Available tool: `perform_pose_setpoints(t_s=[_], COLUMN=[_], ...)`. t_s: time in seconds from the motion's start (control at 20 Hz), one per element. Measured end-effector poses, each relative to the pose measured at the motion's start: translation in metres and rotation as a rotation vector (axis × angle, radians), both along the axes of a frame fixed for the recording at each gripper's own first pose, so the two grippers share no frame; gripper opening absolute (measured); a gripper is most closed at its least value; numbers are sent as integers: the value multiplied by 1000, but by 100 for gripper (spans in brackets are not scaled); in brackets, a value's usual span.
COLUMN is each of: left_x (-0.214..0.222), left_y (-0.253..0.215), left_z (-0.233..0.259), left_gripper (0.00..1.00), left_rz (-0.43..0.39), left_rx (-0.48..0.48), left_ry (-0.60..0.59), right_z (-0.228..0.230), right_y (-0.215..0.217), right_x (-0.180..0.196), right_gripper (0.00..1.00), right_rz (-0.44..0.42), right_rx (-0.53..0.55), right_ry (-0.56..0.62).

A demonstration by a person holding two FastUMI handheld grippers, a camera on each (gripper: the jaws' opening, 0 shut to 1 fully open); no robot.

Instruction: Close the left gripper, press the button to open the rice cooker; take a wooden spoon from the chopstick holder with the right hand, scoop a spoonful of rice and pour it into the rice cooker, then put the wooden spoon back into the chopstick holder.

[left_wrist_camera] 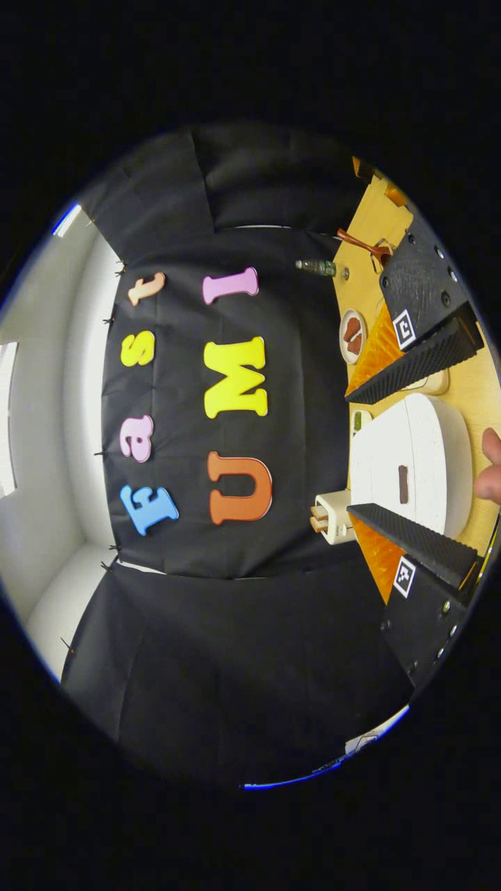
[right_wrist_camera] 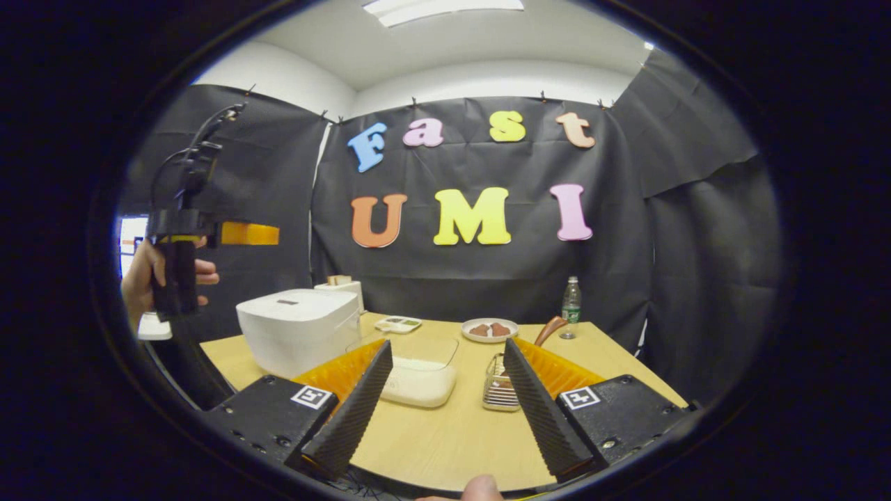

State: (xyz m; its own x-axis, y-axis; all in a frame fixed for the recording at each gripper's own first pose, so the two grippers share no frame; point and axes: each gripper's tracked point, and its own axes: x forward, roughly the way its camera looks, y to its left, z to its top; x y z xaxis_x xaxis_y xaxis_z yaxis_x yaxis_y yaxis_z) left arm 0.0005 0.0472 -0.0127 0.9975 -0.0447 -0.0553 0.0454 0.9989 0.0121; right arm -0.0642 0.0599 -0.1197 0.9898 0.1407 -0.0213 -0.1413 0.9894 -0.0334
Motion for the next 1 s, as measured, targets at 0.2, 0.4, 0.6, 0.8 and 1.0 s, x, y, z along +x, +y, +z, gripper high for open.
perform_pose_setpoints(t_s=[0.2,0.4,0.6,0.8,1.0], left_x=[-33,-61,-81,-93,-94], left_y=[-32,-47,-62,-73,-71], left_z=[-9,-25,-41,-58,-62], left_gripper=[93,92,92,93,93], left_rz=[-42,-28,-23,-28,-14], left_rx=[-47,-17,13,-21,-36], left_ry=[-57,-115,-130,-112,-116], right_z=[18,27,26,29,36], right_y=[-10,-14,-18,-21,-22], right_x=[4,1,-3,-5,-5], right_gripper=[100,100,100,100,100], right_rz=[-51,-94,-118,-140,-159], right_rx=[23,13,1,4,-13], right_ry=[-16,-28,-20,-19,-34])
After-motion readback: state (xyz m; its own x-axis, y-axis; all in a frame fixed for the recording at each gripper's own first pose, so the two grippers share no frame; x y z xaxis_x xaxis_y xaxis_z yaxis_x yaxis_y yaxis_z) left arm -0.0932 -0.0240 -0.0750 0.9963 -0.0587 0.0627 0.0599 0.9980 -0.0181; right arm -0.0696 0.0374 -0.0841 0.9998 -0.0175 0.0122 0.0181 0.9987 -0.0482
